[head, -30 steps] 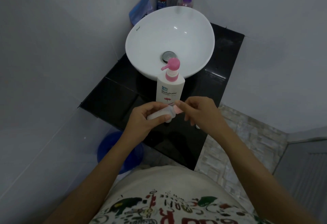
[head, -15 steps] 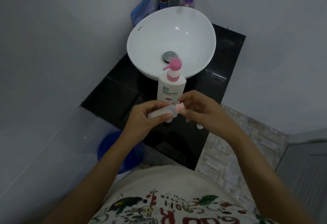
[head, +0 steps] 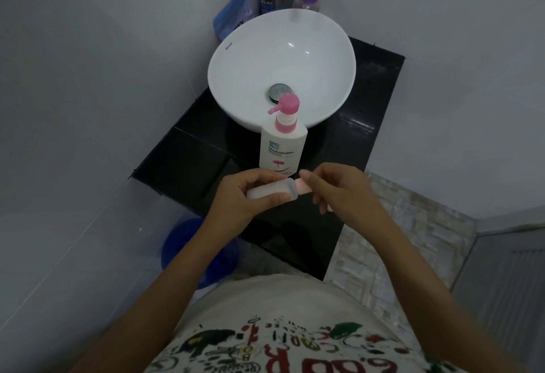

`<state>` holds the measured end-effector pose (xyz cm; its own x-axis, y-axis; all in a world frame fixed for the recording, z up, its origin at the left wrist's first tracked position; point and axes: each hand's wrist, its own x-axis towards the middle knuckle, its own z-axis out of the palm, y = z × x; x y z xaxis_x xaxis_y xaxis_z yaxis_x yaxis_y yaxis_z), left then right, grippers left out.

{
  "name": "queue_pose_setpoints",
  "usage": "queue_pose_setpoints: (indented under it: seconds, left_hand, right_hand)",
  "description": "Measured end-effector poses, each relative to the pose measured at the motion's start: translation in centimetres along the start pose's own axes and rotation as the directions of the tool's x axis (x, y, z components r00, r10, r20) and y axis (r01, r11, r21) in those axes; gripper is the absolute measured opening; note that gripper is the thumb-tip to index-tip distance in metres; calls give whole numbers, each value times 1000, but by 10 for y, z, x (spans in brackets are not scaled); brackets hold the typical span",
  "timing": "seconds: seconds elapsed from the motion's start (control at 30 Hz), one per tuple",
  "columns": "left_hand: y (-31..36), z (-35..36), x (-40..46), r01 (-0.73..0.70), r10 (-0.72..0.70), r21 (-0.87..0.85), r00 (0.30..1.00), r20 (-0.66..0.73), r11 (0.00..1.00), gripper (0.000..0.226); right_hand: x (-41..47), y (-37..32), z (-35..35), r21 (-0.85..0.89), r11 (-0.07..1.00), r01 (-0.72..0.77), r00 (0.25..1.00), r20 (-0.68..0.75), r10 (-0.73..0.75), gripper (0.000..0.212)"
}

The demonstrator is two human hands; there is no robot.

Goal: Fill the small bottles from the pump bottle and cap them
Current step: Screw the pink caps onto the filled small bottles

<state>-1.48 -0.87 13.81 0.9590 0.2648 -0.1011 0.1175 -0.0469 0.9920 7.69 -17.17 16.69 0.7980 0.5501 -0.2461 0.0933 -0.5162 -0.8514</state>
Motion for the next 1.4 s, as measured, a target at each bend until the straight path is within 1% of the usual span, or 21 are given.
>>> queue_pose_setpoints:
  seconds: [0.07, 0.1, 0.2, 0.23, 0.27, 0.33, 0.4, 0.43, 0.53, 0.63, 0.67, 0.83, 0.93, 1.0, 1.07, 1.1, 1.17, 1.2, 1.27, 1.33, 1.4]
  left_hand:
    - [-1, 1, -2, 0, 0, 25, 1000, 11, 1000, 29]
    - [-2, 2, -3, 5, -5, 25, 1000, 12, 1000, 29]
    - [-3, 0, -4, 20, -20, 14, 1000, -2, 1000, 29]
    - [-3, -1, -4, 23, -23, 16, 1000, -6, 1000, 29]
    - [-4, -2, -4, 26, -26, 20, 1000, -5, 999, 29]
    - [-5, -2, -5, 38, -38, 30, 999, 5, 999, 29]
    - [-7, 0, -8, 57, -57, 28, 998, 10, 998, 29]
    - [-8, 2, -8, 62, -63, 23, 998, 9, 998, 29]
    - [-8, 3, -8, 62, -62, 16, 998, 3, 998, 28]
    - [-11, 3, -7, 55, -55, 37, 998, 15, 998, 29]
    - [-13, 4, -7, 58, -58, 48, 998, 17, 997, 30]
    - [-29, 6, -13, 92, -95, 139, 995, 15, 986, 32]
    - [-32, 9, -9, 85, -99, 187, 993, 66, 979, 35]
    - [-33, 7, -4, 29, -52, 252, 995, 85, 967, 40]
    - [-37, 0, 5, -52, 30, 348, 997, 68, 936, 45]
    - [-41, -5, 10, -79, 65, 403, 997, 48, 912, 45]
    - [-49, -11, 22, -104, 118, 549, 993, 9, 830, 45]
    - [-54, -13, 28, -103, 129, 625, 992, 3, 774, 45]
    - [-62, -12, 40, -96, 123, 744, 992, 19, 661, 47]
    - [-70, -5, 48, -113, 114, 808, 992, 57, 579, 48]
    - [-79, 3, 54, -136, 96, 851, 990, 101, 507, 52]
  right_hand:
    - [-1, 3, 4, -38, 996, -81, 996, -36, 80, 40]
    - [-2, 4, 4, -16, 996, -91, 995, -31, 91, 40]
    - [-8, 3, -3, 165, 986, -20, 997, 76, 7, 21]
    - [-9, 3, -4, 201, 980, 7, 994, 105, -29, 17]
    - [-9, 4, -4, 193, 981, 20, 993, 113, -42, 15]
    - [-8, 6, 2, 92, 996, -15, 997, 78, 8, 11]
    - [-8, 10, 9, 9, 996, -88, 996, 26, 88, 22]
    - [-10, 12, 11, 11, 994, -113, 994, 9, 113, 25]
    - [-15, 11, 8, 149, 984, -98, 995, 16, 97, 20]
    - [-17, 12, 5, 128, 989, -74, 996, 50, 69, 15]
    - [-17, 13, 6, 128, 987, -95, 995, 50, 89, 14]
    - [-22, 23, 21, 240, 939, -245, 969, 36, 243, 19]
    - [-24, 28, 23, 250, 943, -219, 971, -35, 235, 16]
    - [-25, 29, 22, 127, 983, -130, 984, -104, 143, 11]
    - [-23, 30, 17, -116, 993, -2, 986, -164, -17, 12]
    - [-20, 32, 15, -241, 969, 56, 980, -172, -100, 13]
    - [-8, 40, 11, -409, 902, 141, 962, -158, -222, 16]
    - [0, 44, 12, -464, 872, 159, 958, -140, -249, 18]
    - [16, 54, 16, -545, 825, 150, 969, -84, -232, 22]
    - [31, 64, 23, -603, 786, 136, 983, -17, -184, 23]
    - [43, 74, 29, -645, 748, 155, 984, 37, -172, 21]
